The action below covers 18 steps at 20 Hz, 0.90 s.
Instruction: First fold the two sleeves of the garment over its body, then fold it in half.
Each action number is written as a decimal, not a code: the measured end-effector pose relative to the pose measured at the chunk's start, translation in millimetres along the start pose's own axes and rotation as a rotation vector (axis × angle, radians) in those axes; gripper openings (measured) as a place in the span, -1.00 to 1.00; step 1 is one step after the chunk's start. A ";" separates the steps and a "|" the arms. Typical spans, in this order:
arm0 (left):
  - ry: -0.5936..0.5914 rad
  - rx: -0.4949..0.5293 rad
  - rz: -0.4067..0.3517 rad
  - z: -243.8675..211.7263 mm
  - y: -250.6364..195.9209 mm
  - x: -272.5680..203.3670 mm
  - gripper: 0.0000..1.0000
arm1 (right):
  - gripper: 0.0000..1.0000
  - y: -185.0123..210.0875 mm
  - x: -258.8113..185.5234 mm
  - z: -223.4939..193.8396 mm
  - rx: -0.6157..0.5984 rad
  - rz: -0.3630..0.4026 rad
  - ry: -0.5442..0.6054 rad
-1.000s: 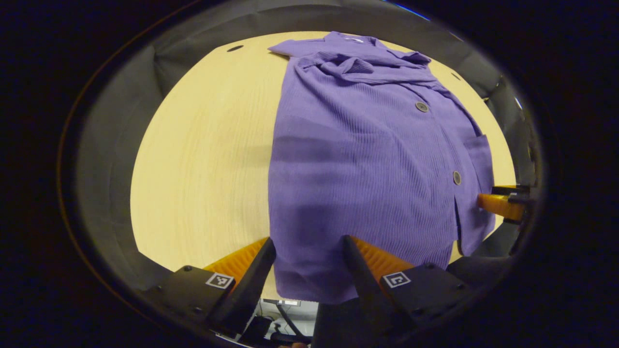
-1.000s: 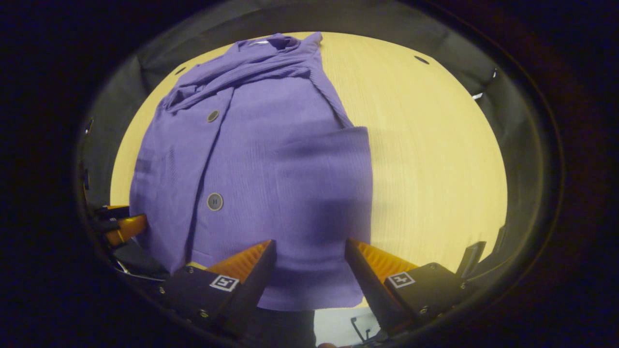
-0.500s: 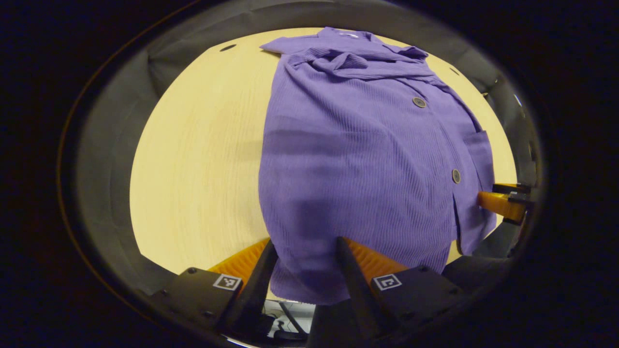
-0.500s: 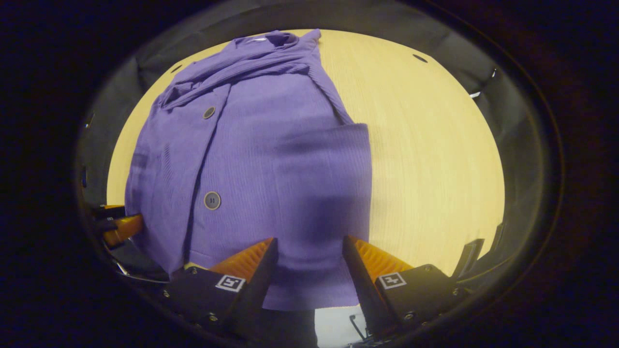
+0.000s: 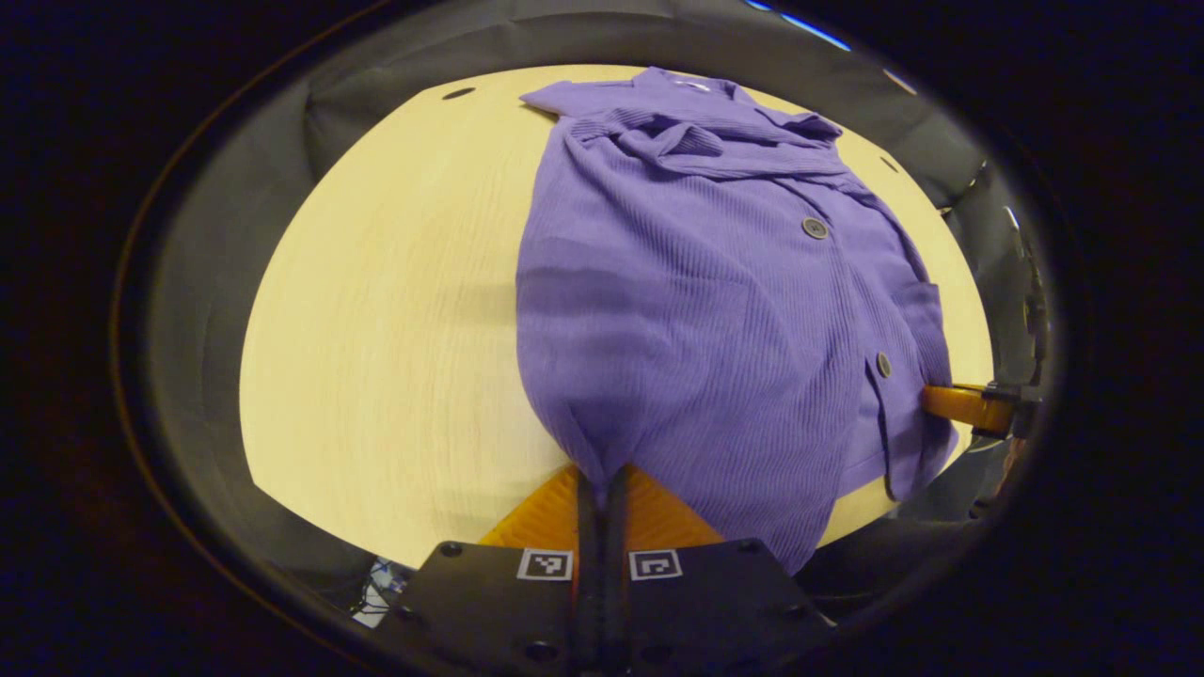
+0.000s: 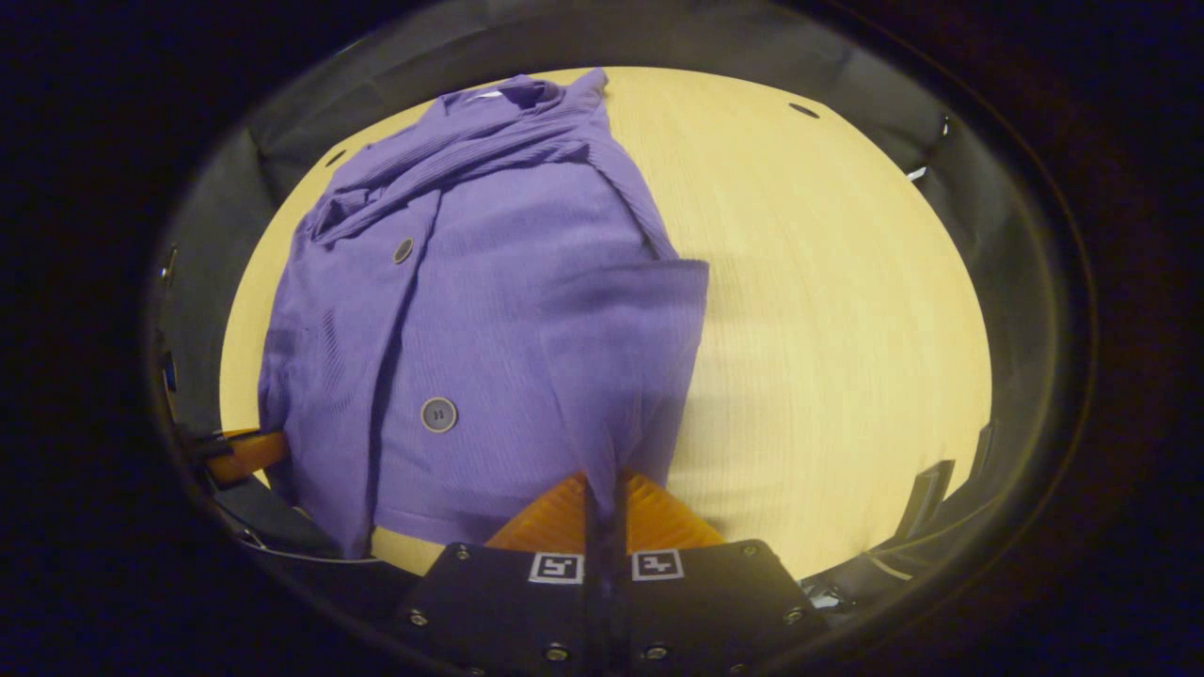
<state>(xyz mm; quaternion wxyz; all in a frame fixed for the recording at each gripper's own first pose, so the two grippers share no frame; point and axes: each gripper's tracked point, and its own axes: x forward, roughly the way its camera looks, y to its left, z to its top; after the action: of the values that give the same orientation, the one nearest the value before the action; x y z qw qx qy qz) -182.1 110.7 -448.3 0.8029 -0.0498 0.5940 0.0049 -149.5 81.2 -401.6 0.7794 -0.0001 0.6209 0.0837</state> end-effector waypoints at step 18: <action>-0.247 -0.043 -0.009 151.2 -1.5 -34.4 -0.84 | -0.96 38.3 -38.4 164.0 -0.013 0.107 -0.242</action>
<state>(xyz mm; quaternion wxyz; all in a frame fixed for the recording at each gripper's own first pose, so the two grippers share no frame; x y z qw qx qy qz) -48.0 124.0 -371.7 0.8687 -0.0690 0.4901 0.0201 -4.1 131.1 -323.0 0.8431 0.0382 0.5208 0.1285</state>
